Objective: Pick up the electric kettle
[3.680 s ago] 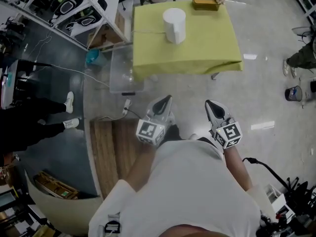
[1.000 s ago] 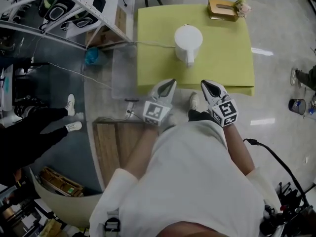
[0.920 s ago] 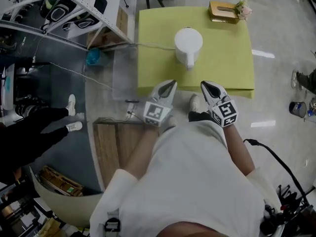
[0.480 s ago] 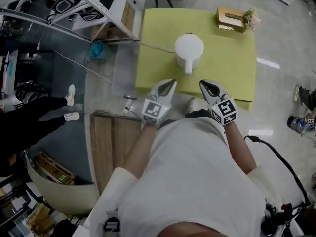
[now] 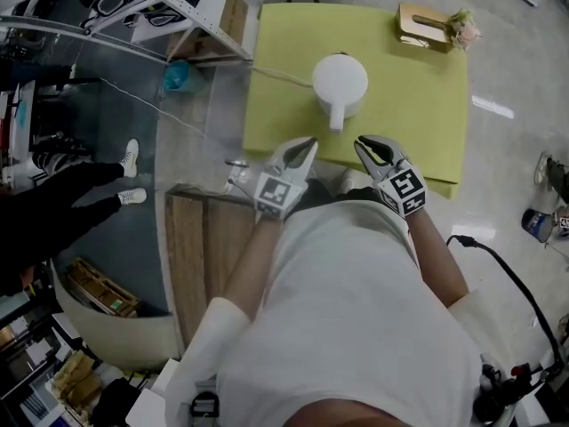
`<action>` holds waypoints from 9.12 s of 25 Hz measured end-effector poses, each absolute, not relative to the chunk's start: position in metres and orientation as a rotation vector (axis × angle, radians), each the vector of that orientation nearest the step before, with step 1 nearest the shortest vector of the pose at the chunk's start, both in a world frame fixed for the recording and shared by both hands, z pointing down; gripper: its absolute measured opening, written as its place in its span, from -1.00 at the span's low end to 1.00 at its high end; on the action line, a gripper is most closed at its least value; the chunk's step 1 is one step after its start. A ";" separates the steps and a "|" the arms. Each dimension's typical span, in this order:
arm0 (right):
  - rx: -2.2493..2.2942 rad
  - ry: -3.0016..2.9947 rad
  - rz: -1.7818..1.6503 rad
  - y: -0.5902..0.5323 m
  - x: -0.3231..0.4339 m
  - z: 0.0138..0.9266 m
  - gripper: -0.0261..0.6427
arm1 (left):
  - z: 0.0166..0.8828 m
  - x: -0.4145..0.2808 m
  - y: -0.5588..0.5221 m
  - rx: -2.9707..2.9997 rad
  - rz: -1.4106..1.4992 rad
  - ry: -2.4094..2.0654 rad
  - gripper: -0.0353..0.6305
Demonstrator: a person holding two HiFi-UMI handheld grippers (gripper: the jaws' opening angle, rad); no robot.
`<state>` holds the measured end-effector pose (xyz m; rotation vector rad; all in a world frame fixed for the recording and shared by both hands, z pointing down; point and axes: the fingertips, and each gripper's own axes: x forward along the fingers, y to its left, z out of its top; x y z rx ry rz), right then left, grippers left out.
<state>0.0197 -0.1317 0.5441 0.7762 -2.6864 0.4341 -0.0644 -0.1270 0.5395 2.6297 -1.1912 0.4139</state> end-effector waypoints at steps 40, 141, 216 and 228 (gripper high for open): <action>0.467 -2.529 0.312 -0.181 -0.082 0.637 -0.62 | 0.629 -0.110 -0.179 2.578 0.461 -1.049 -0.89; 0.779 -2.590 0.333 -0.351 0.207 0.606 -0.62 | 0.612 0.146 -0.287 2.703 0.525 -0.815 -0.89; 1.748 -2.204 0.448 -0.194 0.145 0.536 -0.91 | 0.532 0.051 -0.208 2.953 0.451 -0.253 -0.89; 1.568 -2.366 0.384 -0.143 0.138 0.513 -0.91 | 0.508 0.054 -0.157 2.905 0.381 -0.529 -0.89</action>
